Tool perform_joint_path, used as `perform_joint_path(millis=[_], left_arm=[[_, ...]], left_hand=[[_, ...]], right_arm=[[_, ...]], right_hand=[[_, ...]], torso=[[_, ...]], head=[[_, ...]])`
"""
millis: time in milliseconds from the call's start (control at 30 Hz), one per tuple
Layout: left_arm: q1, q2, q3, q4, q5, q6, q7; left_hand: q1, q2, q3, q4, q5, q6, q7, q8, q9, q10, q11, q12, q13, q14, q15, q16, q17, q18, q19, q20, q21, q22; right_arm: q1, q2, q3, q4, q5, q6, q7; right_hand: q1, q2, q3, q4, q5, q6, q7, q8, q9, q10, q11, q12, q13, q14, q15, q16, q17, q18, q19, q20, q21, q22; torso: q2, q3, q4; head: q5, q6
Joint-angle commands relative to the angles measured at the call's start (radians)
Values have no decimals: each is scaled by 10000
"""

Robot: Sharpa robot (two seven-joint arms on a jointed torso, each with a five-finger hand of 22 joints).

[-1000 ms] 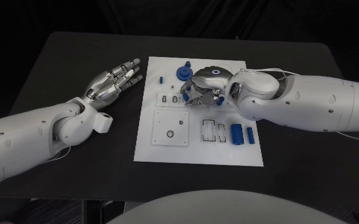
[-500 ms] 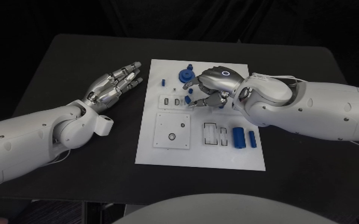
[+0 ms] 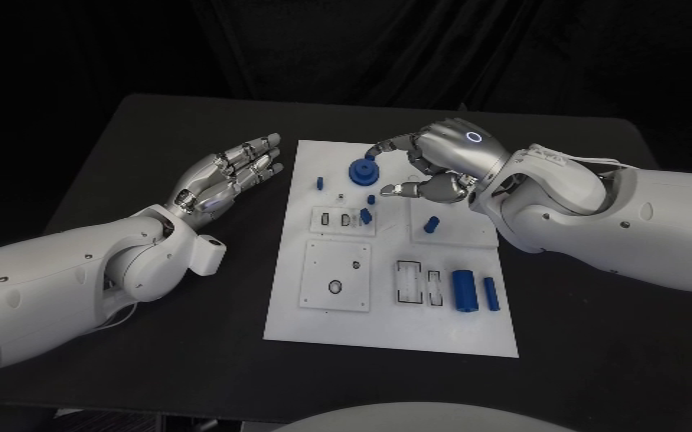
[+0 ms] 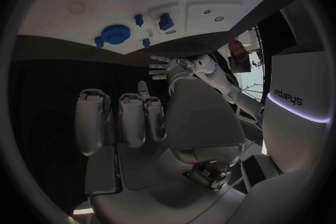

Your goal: Assemble the parts on the task board

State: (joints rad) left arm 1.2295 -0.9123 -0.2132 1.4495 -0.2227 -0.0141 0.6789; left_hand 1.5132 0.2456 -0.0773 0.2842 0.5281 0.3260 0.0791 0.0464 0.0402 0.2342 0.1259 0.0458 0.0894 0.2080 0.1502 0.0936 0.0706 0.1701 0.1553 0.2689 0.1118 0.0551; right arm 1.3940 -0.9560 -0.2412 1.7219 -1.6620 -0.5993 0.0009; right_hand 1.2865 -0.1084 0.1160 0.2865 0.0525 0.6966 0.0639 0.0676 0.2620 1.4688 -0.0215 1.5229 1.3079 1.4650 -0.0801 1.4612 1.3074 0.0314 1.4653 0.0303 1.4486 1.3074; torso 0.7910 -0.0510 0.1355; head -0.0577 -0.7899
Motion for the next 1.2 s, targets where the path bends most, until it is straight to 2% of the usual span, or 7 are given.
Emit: perform_joint_path(millis=[33,333,633,833,967,1000,1200], left_arm=[[147,49,12,108,-263,-453,699],[352,601,13,-466,-467,40,-96],[381,1631,13,-1492,-495,870,-721],[376,2142,13,-2028,-498,1229,-638],[371,2295,13,-2124,-767,583,-1403],[370,2305,13,-2081,-1087,249,-1694],[376,2259,14,-1574,-3525,-551,-3687]], left_hand=[[69,-33,86,36,-74,190,58,64,27,1037,176,184,526,1464,185,768,497,108,1004,80,657,277],[-1502,416,-615,143,-1738,1107,532,177,123,4619,1069,1494,2783,4231,547,3681,1487,-181,4232,184,2558,1017],[-3118,481,-1049,100,-2757,3751,938,969,534,5169,346,7583,7053,4738,-276,9173,4897,45,6099,-329,4621,2187],[-4750,390,-2022,56,-4806,4383,1022,1357,660,5537,134,8972,8190,5023,-491,10344,5967,53,6266,-510,5564,2888],[-4726,471,-2142,85,-4813,4731,964,1504,710,7779,-107,11042,10228,6379,-690,11470,7507,75,6435,-769,6265,3400],[-4058,472,-1345,-128,-3104,5166,983,1735,798,9573,-149,12478,11650,8440,-777,12627,9529,85,6689,-833,6734,3708],[-1728,227,-793,-361,-1723,5452,695,1994,962,13196,-432,15152,14680,13096,-1110,14666,14433,-65,7800,-1174,10044,6681]], right_arm=[[39,-98,-21,-146,152,-590,305],[49,-261,-63,-741,454,-494,37],[25,-293,-68,-1057,512,-673,-268],[-15,-273,-69,-1215,799,-658,-281],[-69,-309,-69,-1279,903,-607,-294],[-82,-329,-69,-1291,921,-584,-292],[-110,-402,-69,-1328,956,-527,-178]], right_hand=[[173,149,109,-44,12,124,2,51,-16,593,-72,11,2014,748,-90,53,1022,-27,544,-63,59,2257],[222,700,199,-41,188,542,125,146,-106,620,11,39,2048,749,-31,67,1027,-36,558,-27,90,2267],[138,869,135,-65,298,947,183,252,-126,702,58,127,2158,746,10,68,1019,-39,568,12,110,2272],[146,939,145,-76,320,1024,206,265,-133,709,72,134,2166,743,19,58,1001,-39,569,20,109,2271],[148,944,146,-78,322,1029,210,265,-134,707,74,132,2164,741,20,54,995,-38,568,21,108,2271],[149,946,146,-79,324,1033,212,266,-134,707,75,132,2164,742,21,56,997,-37,565,21,101,2269],[152,946,124,-103,415,1102,234,271,-145,705,95,130,2160,740,37,54,992,-36,565,34,100,2268]], torso=[[-296,121,-24],[-661,282,-144],[-960,430,-288],[-1145,527,-340],[-1308,643,-417],[-1348,676,-448],[-1445,751,-608]], head=[[118,-37],[368,-166],[376,-184],[571,-310],[702,-464],[729,-515],[835,-674]])
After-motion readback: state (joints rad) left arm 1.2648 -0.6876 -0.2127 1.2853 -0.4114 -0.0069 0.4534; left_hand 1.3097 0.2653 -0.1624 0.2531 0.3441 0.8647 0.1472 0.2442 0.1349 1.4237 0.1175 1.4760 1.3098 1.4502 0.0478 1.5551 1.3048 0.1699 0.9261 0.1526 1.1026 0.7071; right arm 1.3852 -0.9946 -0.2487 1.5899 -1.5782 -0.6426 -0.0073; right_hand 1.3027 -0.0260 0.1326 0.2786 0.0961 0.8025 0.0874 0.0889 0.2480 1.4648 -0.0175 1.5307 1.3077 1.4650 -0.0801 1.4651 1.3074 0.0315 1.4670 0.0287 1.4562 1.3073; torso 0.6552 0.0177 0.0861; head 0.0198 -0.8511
